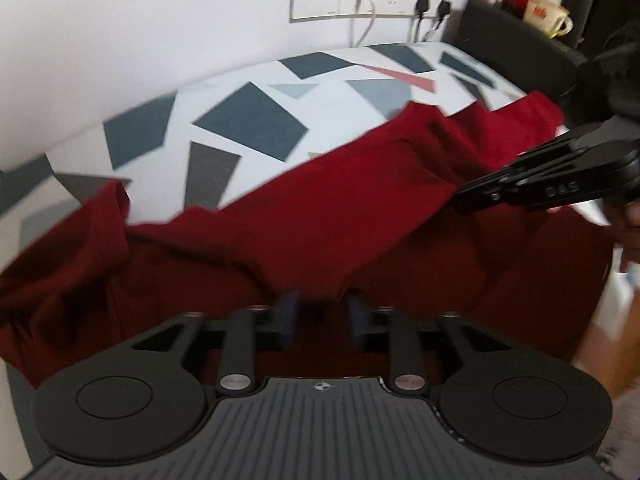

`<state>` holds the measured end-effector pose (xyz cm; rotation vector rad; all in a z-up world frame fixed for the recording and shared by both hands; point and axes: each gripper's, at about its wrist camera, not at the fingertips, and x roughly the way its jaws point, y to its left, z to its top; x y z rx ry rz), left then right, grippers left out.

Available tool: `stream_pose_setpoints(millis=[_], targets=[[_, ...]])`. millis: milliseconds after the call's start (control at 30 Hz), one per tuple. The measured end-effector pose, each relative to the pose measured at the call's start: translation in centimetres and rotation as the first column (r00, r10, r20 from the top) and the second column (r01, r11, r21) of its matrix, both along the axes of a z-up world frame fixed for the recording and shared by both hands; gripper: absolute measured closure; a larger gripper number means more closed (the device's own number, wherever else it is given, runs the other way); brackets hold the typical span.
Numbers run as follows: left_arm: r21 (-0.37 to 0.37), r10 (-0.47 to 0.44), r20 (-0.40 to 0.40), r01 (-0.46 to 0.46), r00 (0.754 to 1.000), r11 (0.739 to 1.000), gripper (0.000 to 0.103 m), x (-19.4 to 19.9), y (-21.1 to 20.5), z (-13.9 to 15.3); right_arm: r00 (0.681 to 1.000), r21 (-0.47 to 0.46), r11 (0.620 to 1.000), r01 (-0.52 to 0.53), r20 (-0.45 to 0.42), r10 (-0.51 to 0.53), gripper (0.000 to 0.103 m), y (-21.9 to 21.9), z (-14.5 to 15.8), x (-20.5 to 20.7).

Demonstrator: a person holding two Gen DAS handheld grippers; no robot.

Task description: Fold clothes

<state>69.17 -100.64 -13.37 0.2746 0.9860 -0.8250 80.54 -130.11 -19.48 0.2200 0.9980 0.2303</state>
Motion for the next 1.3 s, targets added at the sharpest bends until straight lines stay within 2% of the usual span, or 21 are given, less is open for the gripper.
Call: stream_pose_setpoints(millis=[33,100,167,233,300,400,433,533,567,600,633,667,733,800,900,1033,1100,1167,1233,1300], targets=[[-0.022,-0.001,-0.027,0.000,1.000,1.000,0.044,0.0,0.5,0.2,1.000,0.001,1.000,-0.004,-0.006,0.004,0.084,-0.2,0.2,-0.4],[-0.063,0.027,-0.068,-0.032,0.997,0.998,0.042,0.4,1.8,0.7,1.000,0.002,1.000,-0.006,-0.010,0.006,0.081,-0.7,0.9,-0.8],[-0.086,0.103,-0.094,-0.112,0.990,0.990,0.042,1.7,2.9,0.9,1.000,0.008,1.000,0.008,0.010,-0.008,0.075,-1.5,1.5,-0.7],[-0.114,0.203,-0.119,-0.216,0.972,0.970,0.043,3.9,3.7,0.8,0.998,0.048,0.998,0.051,0.027,-0.052,0.072,-2.8,1.9,0.1],[-0.149,0.272,-0.177,-0.299,0.946,0.943,0.047,6.1,4.0,0.1,0.993,0.116,0.987,0.112,0.027,-0.116,0.071,-4.3,1.7,1.6],[-0.165,0.370,-0.291,-0.427,0.882,0.889,0.057,9.2,4.0,-1.9,0.979,0.208,0.957,0.203,-0.021,-0.203,0.069,-6.0,0.0,4.3],[-0.164,0.396,-0.320,-0.462,0.861,0.872,0.057,9.9,4.1,-2.6,0.973,0.234,0.945,0.229,-0.046,-0.224,0.069,-6.4,-0.7,5.2],[-0.194,0.434,-0.382,-0.530,0.816,0.825,0.058,11.0,4.3,-3.9,0.959,0.295,0.913,0.282,-0.116,-0.259,0.069,-7.0,-2.8,7.0],[-0.212,0.442,-0.394,-0.548,0.806,0.809,0.061,11.2,4.5,-4.1,0.955,0.308,0.905,0.294,-0.124,-0.268,0.069,-7.1,-3.3,7.3],[-0.225,0.452,-0.405,-0.566,0.795,0.794,0.079,11.3,4.6,-4.3,0.952,0.321,0.897,0.304,-0.129,-0.276,0.071,-7.2,-3.7,7.6],[-0.229,0.466,-0.411,-0.584,0.784,0.779,0.088,11.5,4.7,-4.5,0.949,0.334,0.889,0.313,-0.133,-0.285,0.082,-7.2,-4.1,7.8],[-0.231,0.483,-0.408,-0.599,0.775,0.767,0.092,11.7,4.7,-4.7,0.947,0.345,0.882,0.322,-0.136,-0.293,0.090,-7.3,-4.4,8.0],[-0.256,0.508,-0.396,-0.623,0.765,0.739,0.096,12.0,5.0,-4.7,0.944,0.364,0.871,0.329,-0.102,-0.314,0.094,-7.4,-4.6,8.2],[-0.278,0.524,-0.370,-0.629,0.767,0.726,0.097,12.6,5.0,-4.5,0.938,0.392,0.857,0.335,-0.052,-0.343,0.095,-7.6,-4.5,8.3],[-0.285,0.537,-0.314,-0.617,0.783,0.733,0.097,14.0,4.5,-4.2,0.924,0.408,0.840,0.358,-0.023,-0.382,0.095,-8.2,-4.6,9.1],[-0.260,0.541,-0.268,-0.600,0.797,0.756,0.097,15.9,3.4,-4.6,0.916,0.384,0.843,0.378,-0.020,-0.402,0.095,-8.6,-5.4,10.4],[-0.242,0.533,-0.258,-0.588,0.806,0.771,0.096,16.2,3.1,-4.7,0.914,0.388,0.838,0.383,-0.027,-0.405,0.093,-8.8,-5.5,10.6],[-0.233,0.526,-0.232,-0.571,0.819,0.787,0.091,15.3,3.1,-4.1,0.914,0.394,0.835,0.383,-0.032,-0.404,0.086,-9.0,-5.3,10.4],[-0.223,0.517,-0.206,-0.554,0.831,0.802,0.081,14.5,3.2,-3.5,0.918,0.367,0.852,0.372,-0.008,-0.397,0.076,-9.3,-4.4,9.6],[-0.213,0.507,-0.180,-0.537,0.843,0.816,0.052,13.6,3.2,-2.9,0.907,0.346,0.855,0.387,0.025,-0.420,0.072,-10.2,-3.5,8.2]])
